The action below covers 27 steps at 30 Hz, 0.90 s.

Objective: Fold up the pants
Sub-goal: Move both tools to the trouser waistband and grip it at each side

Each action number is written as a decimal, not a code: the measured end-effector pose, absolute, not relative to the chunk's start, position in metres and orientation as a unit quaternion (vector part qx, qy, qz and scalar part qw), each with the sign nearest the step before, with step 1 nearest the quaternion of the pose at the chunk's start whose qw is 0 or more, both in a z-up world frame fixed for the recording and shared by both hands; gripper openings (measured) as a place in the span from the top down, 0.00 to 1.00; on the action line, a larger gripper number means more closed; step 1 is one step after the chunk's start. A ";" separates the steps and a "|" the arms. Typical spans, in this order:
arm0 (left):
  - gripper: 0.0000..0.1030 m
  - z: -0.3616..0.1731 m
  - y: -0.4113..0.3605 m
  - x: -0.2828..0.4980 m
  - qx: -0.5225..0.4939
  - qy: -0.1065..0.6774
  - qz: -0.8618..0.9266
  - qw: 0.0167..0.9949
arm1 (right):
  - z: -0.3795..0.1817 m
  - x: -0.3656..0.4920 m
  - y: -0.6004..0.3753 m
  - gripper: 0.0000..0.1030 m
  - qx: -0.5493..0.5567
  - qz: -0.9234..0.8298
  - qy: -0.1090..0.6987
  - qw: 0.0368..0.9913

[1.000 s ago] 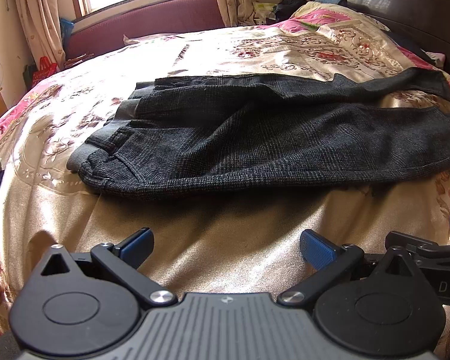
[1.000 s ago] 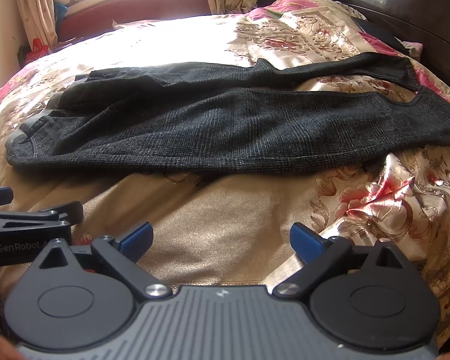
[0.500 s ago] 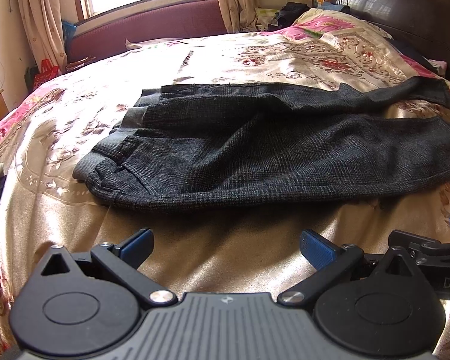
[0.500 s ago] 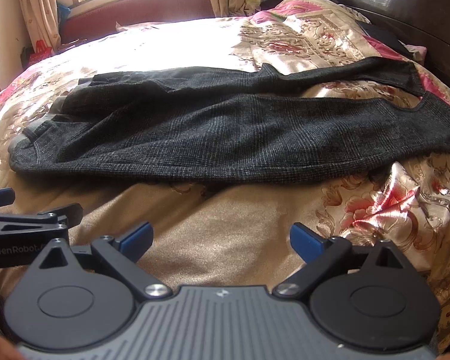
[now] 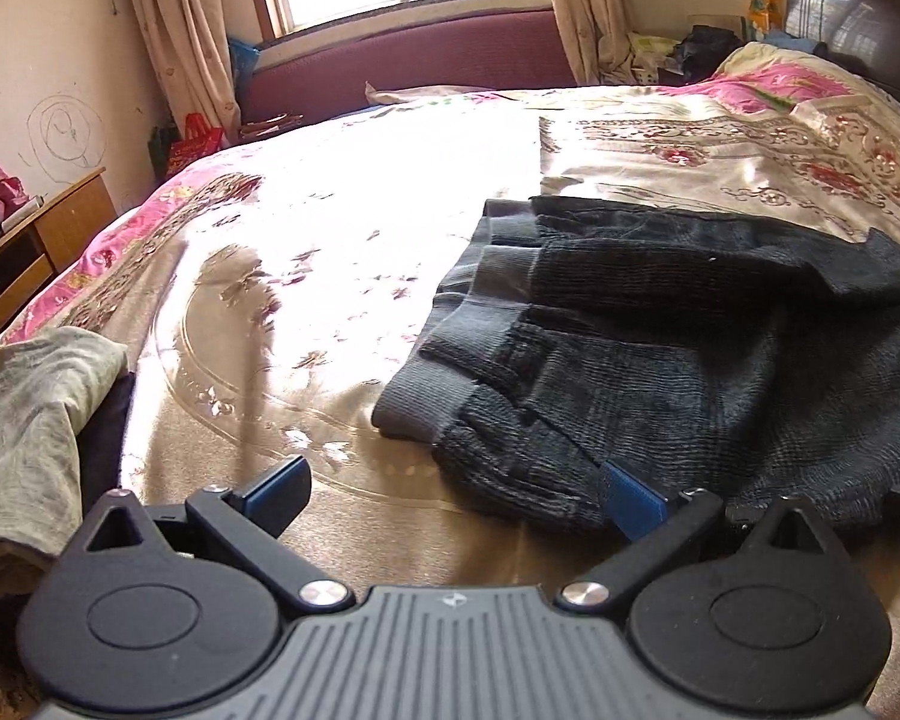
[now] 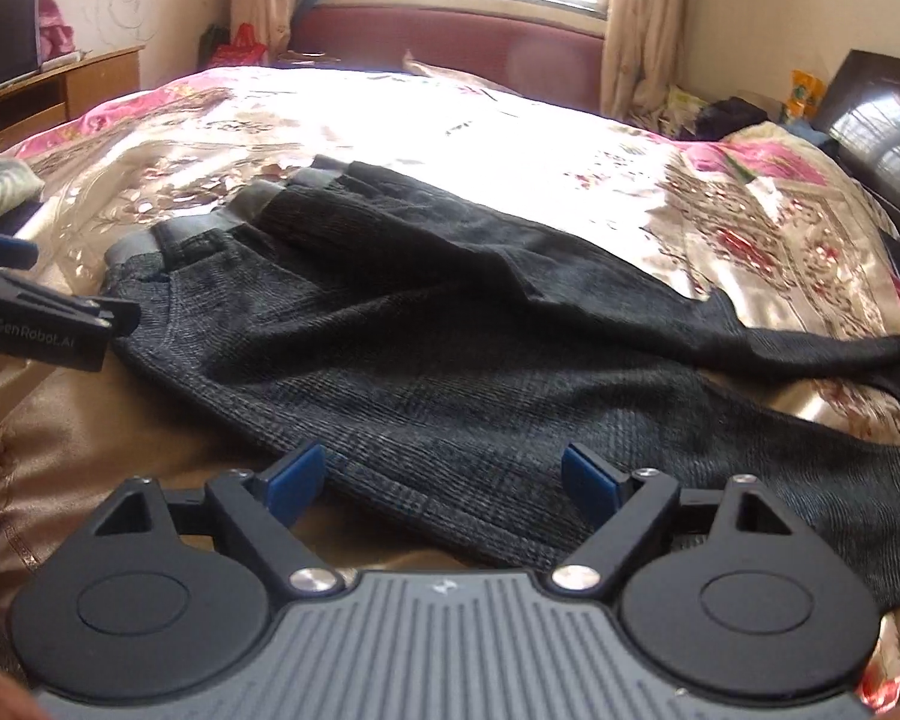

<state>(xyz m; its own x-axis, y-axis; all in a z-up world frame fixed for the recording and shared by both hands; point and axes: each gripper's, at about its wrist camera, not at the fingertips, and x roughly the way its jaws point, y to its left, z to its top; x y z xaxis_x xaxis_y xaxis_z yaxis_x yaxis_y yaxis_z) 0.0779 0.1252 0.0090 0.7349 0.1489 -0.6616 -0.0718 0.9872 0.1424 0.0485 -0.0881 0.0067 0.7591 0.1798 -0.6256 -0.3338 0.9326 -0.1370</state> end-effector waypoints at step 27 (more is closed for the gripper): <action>0.21 -0.001 0.169 0.135 0.087 0.371 -0.085 0.921 | -0.013 0.068 -0.011 0.42 -0.180 0.297 0.331 0.877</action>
<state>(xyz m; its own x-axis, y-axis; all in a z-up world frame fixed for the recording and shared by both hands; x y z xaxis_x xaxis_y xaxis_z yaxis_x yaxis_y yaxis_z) 0.1346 0.1687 -0.0008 0.7100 -0.0916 -0.6983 0.2208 0.9705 0.0971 0.0676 -0.0112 -0.0134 0.6041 0.4022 -0.6880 -0.6410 0.7582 -0.1195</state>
